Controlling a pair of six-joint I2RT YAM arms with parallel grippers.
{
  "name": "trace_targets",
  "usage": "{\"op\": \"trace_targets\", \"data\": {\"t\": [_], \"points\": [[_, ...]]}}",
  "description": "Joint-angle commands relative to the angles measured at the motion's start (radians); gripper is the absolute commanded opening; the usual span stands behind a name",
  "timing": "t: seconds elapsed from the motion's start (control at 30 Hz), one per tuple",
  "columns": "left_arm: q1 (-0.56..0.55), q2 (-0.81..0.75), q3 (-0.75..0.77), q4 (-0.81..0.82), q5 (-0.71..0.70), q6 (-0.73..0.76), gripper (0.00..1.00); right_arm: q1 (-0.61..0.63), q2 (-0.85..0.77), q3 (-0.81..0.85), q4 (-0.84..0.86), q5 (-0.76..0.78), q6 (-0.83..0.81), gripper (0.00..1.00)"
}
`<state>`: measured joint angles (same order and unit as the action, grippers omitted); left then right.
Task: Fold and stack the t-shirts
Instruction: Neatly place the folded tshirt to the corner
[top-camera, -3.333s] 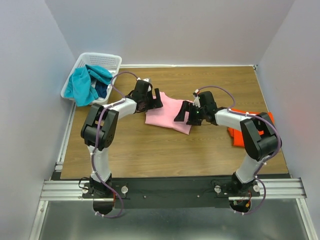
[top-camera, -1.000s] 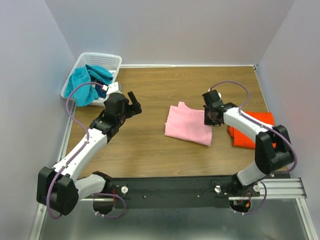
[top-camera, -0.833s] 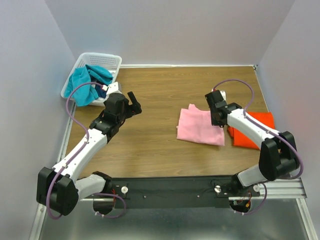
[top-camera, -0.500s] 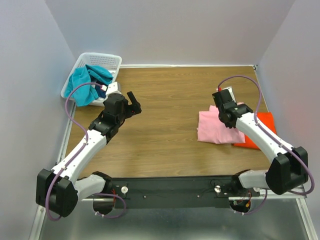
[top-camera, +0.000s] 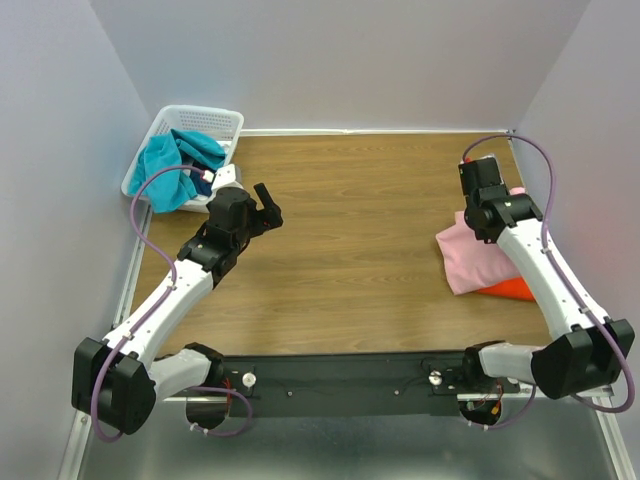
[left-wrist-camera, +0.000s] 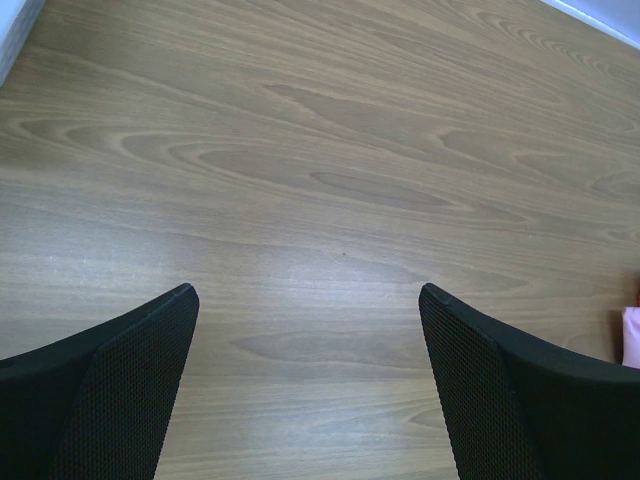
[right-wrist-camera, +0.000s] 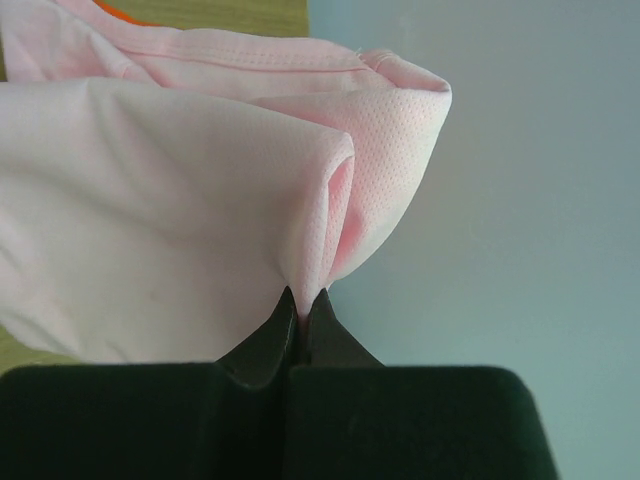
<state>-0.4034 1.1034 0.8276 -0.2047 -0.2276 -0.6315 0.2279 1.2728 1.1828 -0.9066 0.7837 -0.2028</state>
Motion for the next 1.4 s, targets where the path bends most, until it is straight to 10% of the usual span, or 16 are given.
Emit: {"op": "trace_targets", "data": {"t": [0.0, 1.37], "points": [[-0.003, -0.01, -0.01, 0.019, -0.007, 0.015, 0.98, -0.001, -0.039, 0.106, -0.077, -0.003, -0.046, 0.01], [0.018, 0.016, -0.019, 0.028, 0.008, 0.023, 0.98, -0.119, 0.002, 0.172, -0.109, -0.11, -0.07, 0.01]]}}
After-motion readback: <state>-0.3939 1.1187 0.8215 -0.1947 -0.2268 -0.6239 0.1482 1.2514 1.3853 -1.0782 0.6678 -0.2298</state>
